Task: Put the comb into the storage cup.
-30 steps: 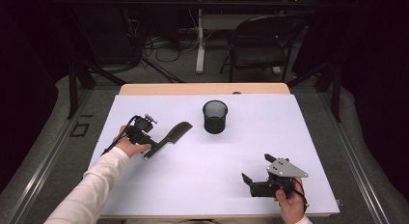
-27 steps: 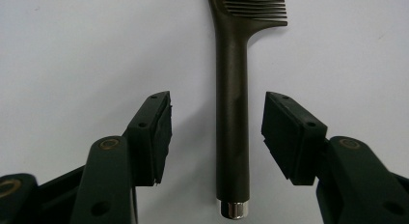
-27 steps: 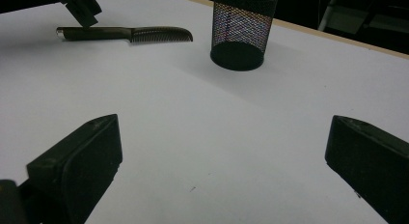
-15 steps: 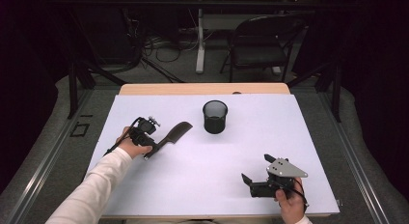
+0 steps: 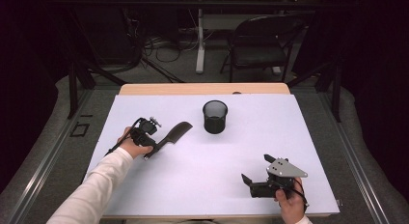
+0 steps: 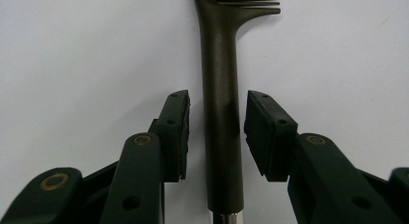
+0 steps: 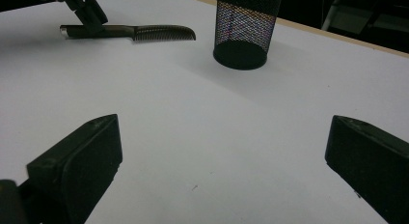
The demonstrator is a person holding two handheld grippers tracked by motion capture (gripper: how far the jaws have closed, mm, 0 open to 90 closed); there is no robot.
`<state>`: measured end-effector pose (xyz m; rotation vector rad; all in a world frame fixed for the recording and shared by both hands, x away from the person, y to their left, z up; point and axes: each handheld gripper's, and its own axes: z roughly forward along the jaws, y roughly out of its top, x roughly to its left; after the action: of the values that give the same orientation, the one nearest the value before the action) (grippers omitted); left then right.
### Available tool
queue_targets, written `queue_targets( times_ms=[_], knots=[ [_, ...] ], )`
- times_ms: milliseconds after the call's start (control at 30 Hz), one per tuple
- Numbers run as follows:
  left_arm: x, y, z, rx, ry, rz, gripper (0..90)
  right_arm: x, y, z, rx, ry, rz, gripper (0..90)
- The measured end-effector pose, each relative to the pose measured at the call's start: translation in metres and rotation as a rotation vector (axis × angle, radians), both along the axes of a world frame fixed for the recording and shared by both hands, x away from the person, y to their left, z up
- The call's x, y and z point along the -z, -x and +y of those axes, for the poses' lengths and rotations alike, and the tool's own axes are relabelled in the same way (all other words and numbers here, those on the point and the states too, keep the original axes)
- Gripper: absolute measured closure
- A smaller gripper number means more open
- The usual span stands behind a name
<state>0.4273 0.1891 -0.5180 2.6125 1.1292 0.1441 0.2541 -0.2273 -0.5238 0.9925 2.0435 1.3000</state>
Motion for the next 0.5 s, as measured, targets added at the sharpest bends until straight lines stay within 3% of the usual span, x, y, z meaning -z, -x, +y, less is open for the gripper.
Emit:
queue_targets(
  times_ms=[500],
  knots=[
    [0.006,-0.0006,-0.0054,0.014,-0.031,-0.001,62.6,0.0002,-0.0001,-0.0003,-0.005,0.005,0.002,0.0]
  ],
)
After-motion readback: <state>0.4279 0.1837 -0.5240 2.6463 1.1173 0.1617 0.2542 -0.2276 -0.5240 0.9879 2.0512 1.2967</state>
